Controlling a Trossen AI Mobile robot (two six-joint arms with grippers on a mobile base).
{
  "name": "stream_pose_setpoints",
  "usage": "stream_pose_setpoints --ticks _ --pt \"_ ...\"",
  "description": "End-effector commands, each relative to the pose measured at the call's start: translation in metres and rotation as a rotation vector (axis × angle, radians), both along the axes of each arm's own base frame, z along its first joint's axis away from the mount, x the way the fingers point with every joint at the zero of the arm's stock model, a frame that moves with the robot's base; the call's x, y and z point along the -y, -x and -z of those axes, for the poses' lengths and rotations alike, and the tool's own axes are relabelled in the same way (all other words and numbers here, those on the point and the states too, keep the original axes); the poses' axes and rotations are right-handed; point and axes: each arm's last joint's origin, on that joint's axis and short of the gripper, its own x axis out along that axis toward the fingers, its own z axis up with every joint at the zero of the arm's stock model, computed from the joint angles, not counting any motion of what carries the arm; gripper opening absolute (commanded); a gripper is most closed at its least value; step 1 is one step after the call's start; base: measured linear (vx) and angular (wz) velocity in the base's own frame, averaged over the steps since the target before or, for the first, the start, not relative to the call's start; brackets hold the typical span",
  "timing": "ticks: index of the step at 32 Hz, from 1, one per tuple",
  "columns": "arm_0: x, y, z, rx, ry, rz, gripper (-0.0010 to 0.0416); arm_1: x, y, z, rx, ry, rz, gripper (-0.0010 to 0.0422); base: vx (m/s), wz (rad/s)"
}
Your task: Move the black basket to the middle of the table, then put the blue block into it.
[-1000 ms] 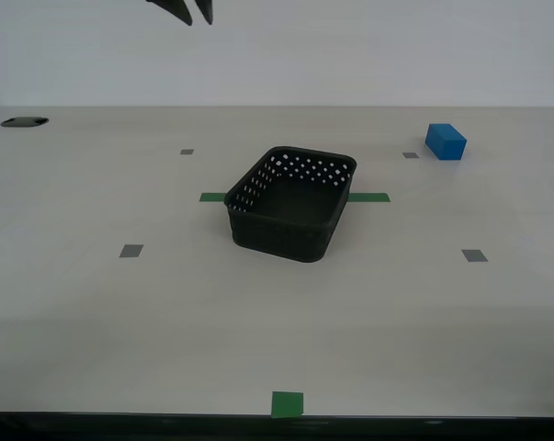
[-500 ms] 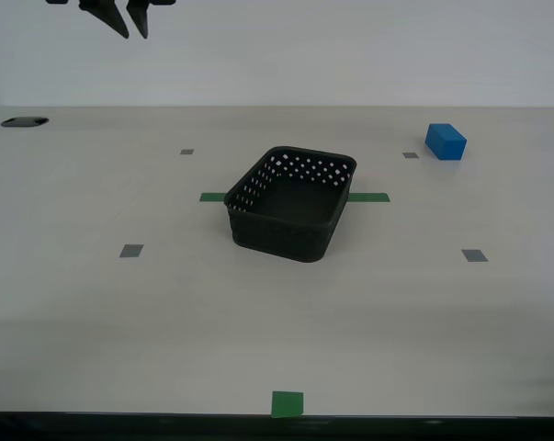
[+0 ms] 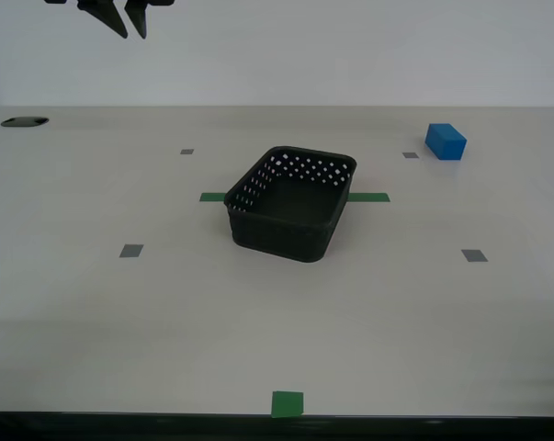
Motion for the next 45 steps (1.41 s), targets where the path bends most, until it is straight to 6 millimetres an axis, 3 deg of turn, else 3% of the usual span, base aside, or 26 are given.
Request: stream_pose_setpoints --ticks 1,4,6,13,20,28,32,33,35,37,38,39,45 --pt "0.000 -0.016 0.016 -0.054 0.003 -0.001 0.0247 0.000 0.000 -0.001 0.001 0.000 0.003 0.0128 0.000 0.000" --pt "-0.002 -0.031 0.035 -0.106 0.002 -0.004 0.0328 0.000 0.000 -0.001 0.003 0.000 0.002 0.0128 0.004 0.005" --pt "-0.002 -0.041 0.048 -0.139 0.003 -0.004 0.0349 0.000 0.000 -0.001 0.007 0.001 0.003 0.0128 0.000 0.000" --pt "-0.005 -0.081 0.110 -0.246 0.001 -0.009 0.0335 0.000 -0.002 -0.002 0.024 0.004 0.003 0.0128 0.000 0.000" --pt "-0.012 -0.112 0.151 -0.303 -0.015 -0.005 0.0330 0.000 -0.003 -0.003 0.036 0.006 0.003 0.0128 0.000 0.000" --pt "-0.019 -0.114 0.202 -0.420 -0.020 -0.006 0.0375 0.000 -0.003 -0.003 0.039 0.006 0.003 0.0128 0.000 0.000" --pt "-0.019 -0.111 0.221 -0.491 -0.017 -0.006 0.0364 0.001 -0.003 -0.003 0.039 0.006 0.003 0.0128 0.000 0.000" --pt "-0.019 -0.109 0.238 -0.532 -0.014 -0.003 0.0357 0.001 -0.003 -0.003 0.038 0.006 0.003 0.0128 0.000 0.000" --pt "-0.019 -0.109 0.242 -0.542 -0.024 0.009 0.0352 0.001 -0.003 -0.003 0.041 0.006 0.003 0.0128 0.000 0.000" --pt "-0.023 -0.109 0.241 -0.535 -0.046 0.029 0.0327 0.001 -0.003 -0.003 0.038 0.006 0.003 0.0128 0.000 0.000" --pt "-0.023 -0.109 0.239 -0.532 -0.059 0.043 0.0287 0.001 -0.003 -0.003 0.040 0.006 0.003 0.0128 0.000 0.000" --pt "-0.023 -0.109 0.239 -0.532 -0.064 0.049 0.0273 0.001 -0.003 -0.003 0.041 0.006 0.003 0.0128 0.000 0.000" --pt "-0.024 -0.106 0.238 -0.564 -0.084 0.076 -0.0001 0.001 -0.003 -0.003 0.041 0.007 0.003 0.0128 0.000 0.000"
